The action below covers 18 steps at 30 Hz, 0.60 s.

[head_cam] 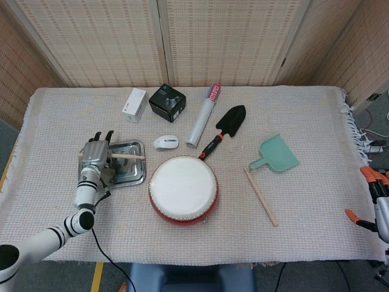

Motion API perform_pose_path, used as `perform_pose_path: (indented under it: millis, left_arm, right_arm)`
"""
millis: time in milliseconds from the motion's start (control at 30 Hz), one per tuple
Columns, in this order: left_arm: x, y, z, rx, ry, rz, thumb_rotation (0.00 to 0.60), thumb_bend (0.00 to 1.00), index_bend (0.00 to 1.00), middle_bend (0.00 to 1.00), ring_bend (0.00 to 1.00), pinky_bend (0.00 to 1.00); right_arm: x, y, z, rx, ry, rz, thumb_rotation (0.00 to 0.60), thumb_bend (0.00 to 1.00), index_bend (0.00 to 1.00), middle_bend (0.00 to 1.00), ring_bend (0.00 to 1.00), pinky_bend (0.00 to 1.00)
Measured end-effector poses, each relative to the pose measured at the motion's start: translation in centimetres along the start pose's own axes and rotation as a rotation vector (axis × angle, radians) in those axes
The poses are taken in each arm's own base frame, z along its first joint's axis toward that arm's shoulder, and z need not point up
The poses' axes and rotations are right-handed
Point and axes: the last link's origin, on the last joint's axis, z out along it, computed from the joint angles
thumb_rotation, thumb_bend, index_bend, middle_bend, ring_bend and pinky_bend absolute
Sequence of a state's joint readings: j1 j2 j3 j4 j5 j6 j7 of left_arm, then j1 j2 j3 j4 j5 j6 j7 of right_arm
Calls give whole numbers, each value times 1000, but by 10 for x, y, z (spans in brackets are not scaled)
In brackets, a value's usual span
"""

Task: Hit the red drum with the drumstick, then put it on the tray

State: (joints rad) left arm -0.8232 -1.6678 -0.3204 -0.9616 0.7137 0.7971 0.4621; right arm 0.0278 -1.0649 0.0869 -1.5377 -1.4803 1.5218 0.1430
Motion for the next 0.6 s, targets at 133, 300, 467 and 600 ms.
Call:
perform_pose_path:
  millis: [133, 300, 467, 600]
  left_arm:
    - [2, 2, -3, -14, -9, -25, 600, 232, 0, 0, 0, 118]
    - [5, 5, -6, -28, -5, -45, 600, 230, 0, 0, 0, 106]
    - [11, 5, -8, -32, 11, -77, 600, 228, 0, 0, 0, 107]
    - [19, 6, -14, -50, 22, -144, 600, 224, 0, 0, 0, 115]
  right_arm:
    - [0, 0, 0, 3, 1, 2, 600, 160, 0, 67, 0, 0]
    - [0, 1, 0, 4, 2, 5, 600, 160, 0, 67, 0, 0]
    - [2, 1, 0, 4, 7, 4, 600, 159, 0, 67, 0, 0]
    - [3, 2, 0, 3, 8, 2, 600, 160, 0, 67, 0, 0]
